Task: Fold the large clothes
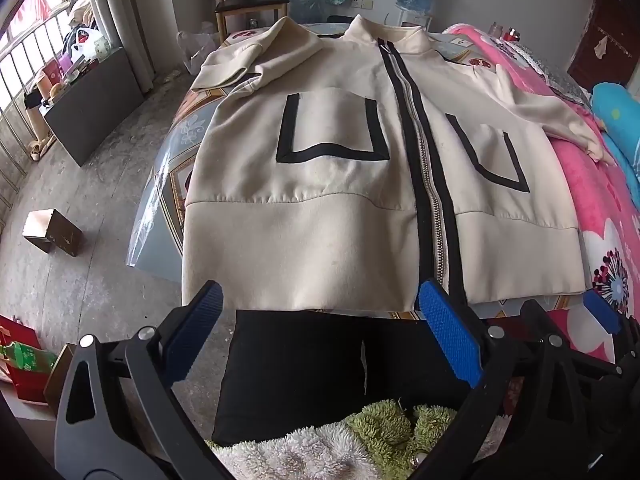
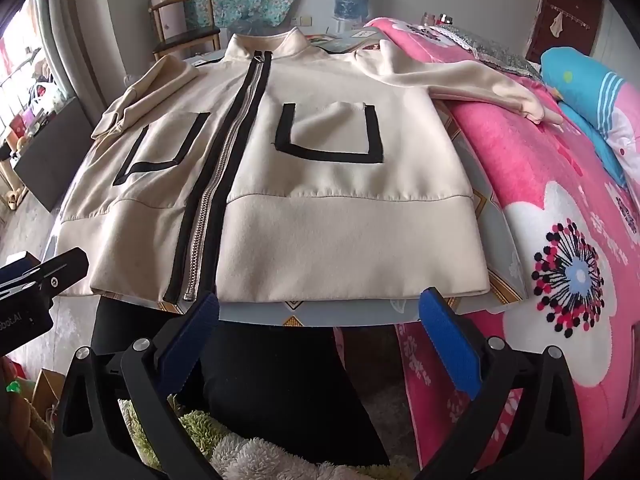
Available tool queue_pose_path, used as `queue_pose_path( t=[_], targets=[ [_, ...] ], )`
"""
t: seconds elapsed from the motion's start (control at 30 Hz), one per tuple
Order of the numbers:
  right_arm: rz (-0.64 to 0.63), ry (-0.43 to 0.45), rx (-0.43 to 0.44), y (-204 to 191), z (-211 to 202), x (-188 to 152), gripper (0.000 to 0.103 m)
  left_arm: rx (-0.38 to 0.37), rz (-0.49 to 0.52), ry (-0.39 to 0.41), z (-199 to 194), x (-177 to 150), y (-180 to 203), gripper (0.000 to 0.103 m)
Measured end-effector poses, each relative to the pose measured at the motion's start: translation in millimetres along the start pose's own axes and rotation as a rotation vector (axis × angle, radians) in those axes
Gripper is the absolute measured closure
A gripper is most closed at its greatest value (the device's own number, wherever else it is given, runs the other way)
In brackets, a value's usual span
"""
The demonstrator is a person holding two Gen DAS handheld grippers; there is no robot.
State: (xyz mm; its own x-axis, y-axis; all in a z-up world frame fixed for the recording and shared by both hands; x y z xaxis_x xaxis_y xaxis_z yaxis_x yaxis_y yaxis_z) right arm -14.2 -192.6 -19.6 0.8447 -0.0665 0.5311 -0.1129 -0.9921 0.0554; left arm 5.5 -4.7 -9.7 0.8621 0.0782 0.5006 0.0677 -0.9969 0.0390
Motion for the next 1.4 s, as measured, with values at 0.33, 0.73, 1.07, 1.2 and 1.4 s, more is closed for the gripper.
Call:
queue_pose_path(
  t=[0.33,0.73,1.07,1.2,1.4],
  targets=[
    [-0.006,0.009,-0.007,-1.4,-3.8,0.6,0.006,-0.003,-0.002,0.0,-0.2,0.2,-0.9,0.008],
    [-0.005,0.008,-0.006,-1.1,-3.5,0.5,0.006,-0.003,-0.003,0.0,0.9,-2.5,-0.4,0.008],
    [-0.006,0.01,-0.009,-1.9,-3.9,0.1,0.006,-0.005,-0.003,0.0,0.9,-2.9,-1.5,0.008],
    [-0.006,0.013,-0.009,-1.9,-4.7,0.4,0.006,-0.004,-0.003,0.001,1.3,-5.1,-1.5,0.008],
    [-0.006,0.018,-0.014,-1.7,-6.2,1.5,0.006,-0.005,-0.004,0.001,0.9,-5.3,-4.2,0.008]
  ],
)
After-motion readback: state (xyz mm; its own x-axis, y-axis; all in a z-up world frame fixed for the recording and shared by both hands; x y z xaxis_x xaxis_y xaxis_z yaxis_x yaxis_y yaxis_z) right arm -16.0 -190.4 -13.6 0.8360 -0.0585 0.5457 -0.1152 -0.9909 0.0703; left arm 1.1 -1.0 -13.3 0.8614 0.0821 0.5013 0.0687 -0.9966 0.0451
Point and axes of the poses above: each gripper's, at about its wrist camera, not at the fingertips, and z roughly the way its jaws point, y to its right, x to its top, the point moved 1 cm from there along z, roughly the way its jaws point, and after that the axes turned 1 degree about x, right-handed, at the moved point
